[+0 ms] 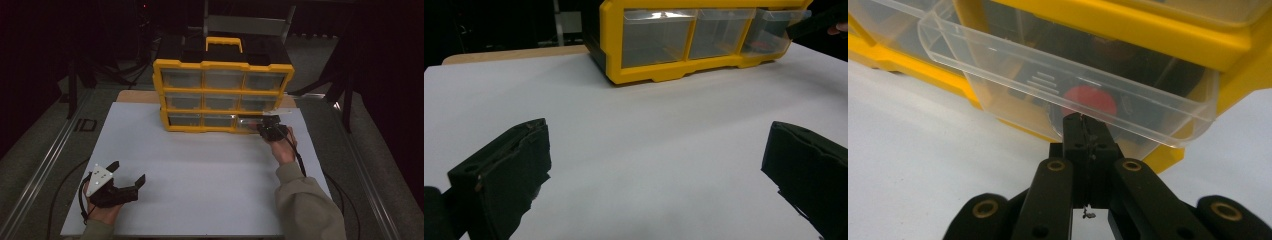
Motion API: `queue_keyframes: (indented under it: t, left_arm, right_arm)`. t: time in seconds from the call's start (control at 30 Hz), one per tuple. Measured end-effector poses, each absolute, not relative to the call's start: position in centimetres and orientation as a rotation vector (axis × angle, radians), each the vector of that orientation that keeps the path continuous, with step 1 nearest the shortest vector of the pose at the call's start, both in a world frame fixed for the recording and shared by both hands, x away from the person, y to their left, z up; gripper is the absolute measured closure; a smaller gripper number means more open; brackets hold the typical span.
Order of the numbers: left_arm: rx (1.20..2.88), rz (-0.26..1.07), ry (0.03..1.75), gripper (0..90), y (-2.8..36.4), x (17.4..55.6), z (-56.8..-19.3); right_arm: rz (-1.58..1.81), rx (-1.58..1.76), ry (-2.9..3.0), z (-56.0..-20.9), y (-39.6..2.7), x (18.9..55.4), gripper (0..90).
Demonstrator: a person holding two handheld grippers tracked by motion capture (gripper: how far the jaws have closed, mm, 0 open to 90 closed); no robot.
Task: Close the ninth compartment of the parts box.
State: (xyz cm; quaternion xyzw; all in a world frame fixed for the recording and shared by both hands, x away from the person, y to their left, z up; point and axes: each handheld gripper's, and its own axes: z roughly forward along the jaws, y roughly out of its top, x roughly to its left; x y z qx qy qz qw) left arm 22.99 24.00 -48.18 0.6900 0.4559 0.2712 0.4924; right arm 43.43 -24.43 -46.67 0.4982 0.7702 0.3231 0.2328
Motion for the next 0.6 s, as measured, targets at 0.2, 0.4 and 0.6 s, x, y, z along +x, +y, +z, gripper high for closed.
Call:
queue_keyframes:
  t: [0.2,0.4,0.6]
  left_arm:
    - [1.675,0.659,1.107,0.1,24.00,22.99,-48.18]
    - [1.674,0.660,1.107,0.1,24.01,22.98,-48.17]
    - [1.670,0.659,1.108,0.1,24.03,22.97,-48.17]
  right_arm:
    - [0.892,1.379,2.102,-46.84,-24.38,43.71,89.8]
    - [0.889,1.390,2.088,-47.17,-24.23,44.04,89.9]
    - [0.905,1.375,2.061,-47.15,-24.12,44.33,89.8]
